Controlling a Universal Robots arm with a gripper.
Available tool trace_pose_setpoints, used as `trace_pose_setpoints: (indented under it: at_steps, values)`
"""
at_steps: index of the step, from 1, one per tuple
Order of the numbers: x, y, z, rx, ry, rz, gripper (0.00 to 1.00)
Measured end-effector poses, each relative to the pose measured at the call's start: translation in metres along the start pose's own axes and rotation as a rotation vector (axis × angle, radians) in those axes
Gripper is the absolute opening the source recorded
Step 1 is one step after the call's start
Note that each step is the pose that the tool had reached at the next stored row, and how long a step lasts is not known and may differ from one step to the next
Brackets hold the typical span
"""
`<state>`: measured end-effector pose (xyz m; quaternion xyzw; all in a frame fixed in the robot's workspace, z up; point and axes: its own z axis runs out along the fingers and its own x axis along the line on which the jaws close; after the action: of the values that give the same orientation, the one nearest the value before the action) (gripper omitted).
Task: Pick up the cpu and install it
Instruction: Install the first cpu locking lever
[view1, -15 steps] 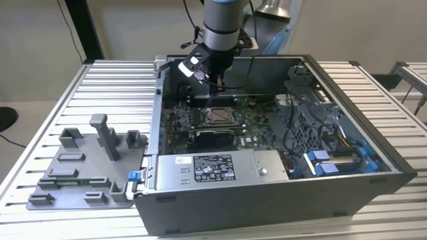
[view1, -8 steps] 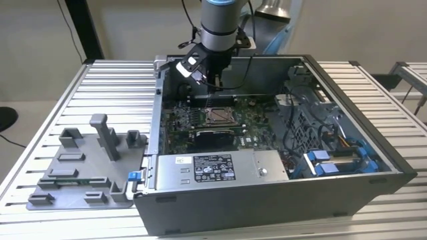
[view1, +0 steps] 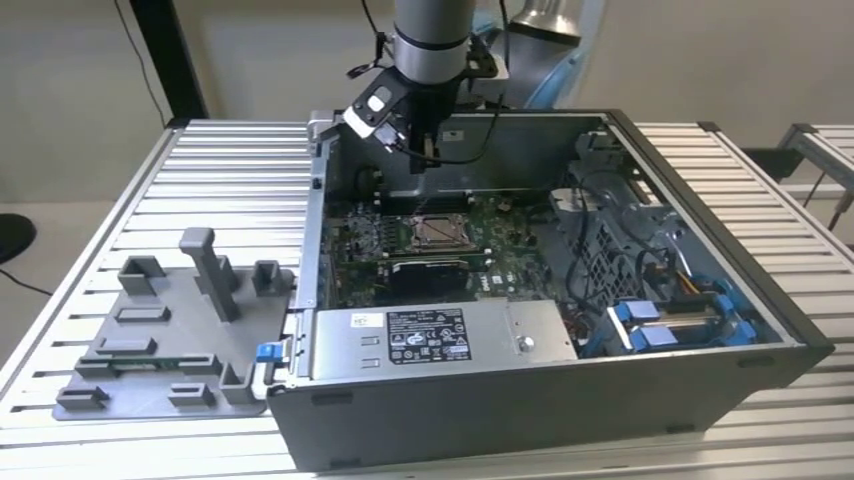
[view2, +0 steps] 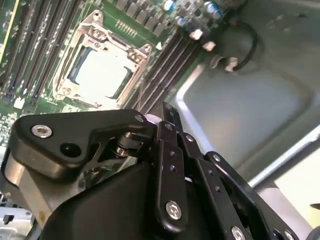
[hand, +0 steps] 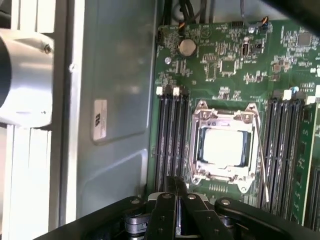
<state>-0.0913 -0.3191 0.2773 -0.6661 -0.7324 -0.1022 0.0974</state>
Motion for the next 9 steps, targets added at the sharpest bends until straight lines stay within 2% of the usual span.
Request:
trace_pose_setpoints:
  at_steps: [3,9]
  values:
    - [0.0005,-0.0128,0.0006,-0.0009,0.0013,0.000,0.00]
    - [-0.0025,-0.0143,0.0111,-0.0011,0.0013,0.000,0.00]
